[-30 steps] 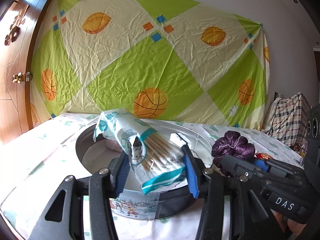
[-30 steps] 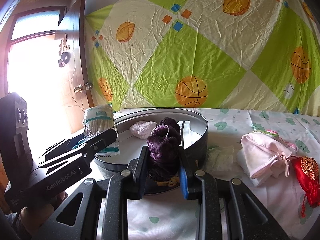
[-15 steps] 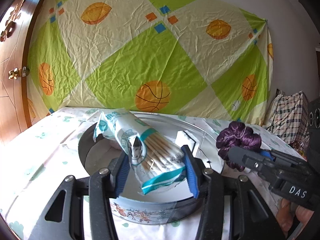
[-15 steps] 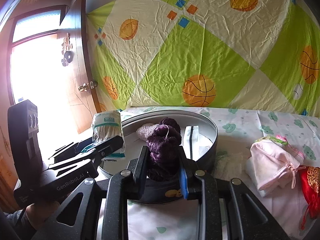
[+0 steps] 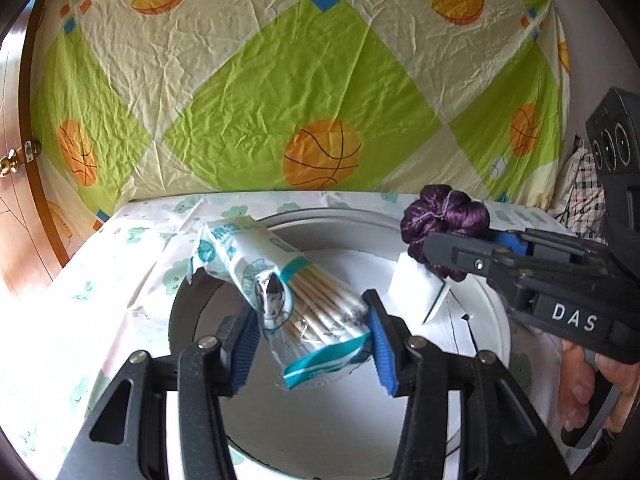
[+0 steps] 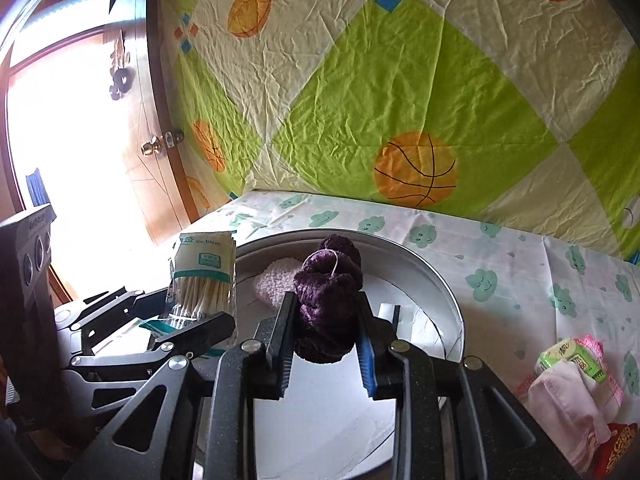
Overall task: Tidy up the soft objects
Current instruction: 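Open the left tool to drop the swab packet while the right tool drops the scrunchie into the tin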
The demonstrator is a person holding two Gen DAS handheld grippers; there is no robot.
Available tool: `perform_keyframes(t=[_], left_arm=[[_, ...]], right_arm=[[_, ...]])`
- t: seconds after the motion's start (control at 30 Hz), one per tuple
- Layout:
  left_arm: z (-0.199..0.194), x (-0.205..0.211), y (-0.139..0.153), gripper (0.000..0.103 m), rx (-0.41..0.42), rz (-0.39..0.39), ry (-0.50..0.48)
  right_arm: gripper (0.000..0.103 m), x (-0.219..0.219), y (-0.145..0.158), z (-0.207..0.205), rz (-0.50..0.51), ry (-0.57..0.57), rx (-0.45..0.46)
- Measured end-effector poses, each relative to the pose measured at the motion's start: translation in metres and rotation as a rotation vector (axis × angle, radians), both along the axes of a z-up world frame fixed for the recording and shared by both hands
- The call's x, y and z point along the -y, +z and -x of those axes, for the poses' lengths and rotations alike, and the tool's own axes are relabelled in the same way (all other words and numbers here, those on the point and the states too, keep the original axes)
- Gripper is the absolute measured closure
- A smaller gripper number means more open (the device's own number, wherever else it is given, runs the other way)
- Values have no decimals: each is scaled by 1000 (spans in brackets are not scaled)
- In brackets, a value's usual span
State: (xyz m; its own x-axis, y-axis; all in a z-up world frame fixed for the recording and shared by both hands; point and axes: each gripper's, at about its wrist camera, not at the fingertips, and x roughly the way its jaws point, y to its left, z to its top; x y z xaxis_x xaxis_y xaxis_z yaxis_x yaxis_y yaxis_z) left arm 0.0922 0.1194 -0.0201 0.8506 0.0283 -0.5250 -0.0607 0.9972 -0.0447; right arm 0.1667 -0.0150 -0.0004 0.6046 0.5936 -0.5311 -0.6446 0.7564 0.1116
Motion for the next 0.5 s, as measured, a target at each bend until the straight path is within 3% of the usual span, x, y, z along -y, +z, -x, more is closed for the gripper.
perform_keyframes(t=[0.2, 0.5], left_arm=[[-26, -15, -5, 54, -108, 33, 1], [-43, -20, -12, 54, -181, 12, 12]], right_arm=[[74, -24, -19, -28, 114, 11, -56], [73, -31, -27, -45, 142, 17, -97]])
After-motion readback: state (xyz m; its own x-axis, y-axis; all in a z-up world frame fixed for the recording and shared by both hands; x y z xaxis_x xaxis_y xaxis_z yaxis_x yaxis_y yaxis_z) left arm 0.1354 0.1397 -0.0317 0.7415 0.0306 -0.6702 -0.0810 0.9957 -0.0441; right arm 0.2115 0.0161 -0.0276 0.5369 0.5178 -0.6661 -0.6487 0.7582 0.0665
